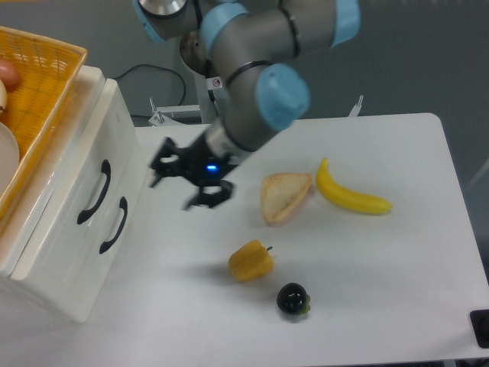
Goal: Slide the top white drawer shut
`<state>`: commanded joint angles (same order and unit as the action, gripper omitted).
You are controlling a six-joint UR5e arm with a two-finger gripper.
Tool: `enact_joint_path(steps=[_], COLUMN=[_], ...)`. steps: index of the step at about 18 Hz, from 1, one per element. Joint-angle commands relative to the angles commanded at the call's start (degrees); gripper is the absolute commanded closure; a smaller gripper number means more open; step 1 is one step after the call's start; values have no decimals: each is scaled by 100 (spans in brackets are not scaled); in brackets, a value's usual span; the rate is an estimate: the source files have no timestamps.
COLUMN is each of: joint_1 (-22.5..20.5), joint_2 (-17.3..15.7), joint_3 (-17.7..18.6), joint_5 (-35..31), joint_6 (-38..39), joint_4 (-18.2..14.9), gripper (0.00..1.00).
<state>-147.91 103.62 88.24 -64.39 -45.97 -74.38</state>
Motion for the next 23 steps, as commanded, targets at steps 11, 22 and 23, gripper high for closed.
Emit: enact_joint_path(steps=[11, 22, 23], joint_1=[-1529, -2242, -2242], joint_2=[448, 1257, 1257], joint_3=[-395, -774, -782], joint_5=[-1977, -2789, -2798], joint_6=[-3503, -5651, -5643], joint_4=[565, 671, 680], gripper=[0, 0, 0])
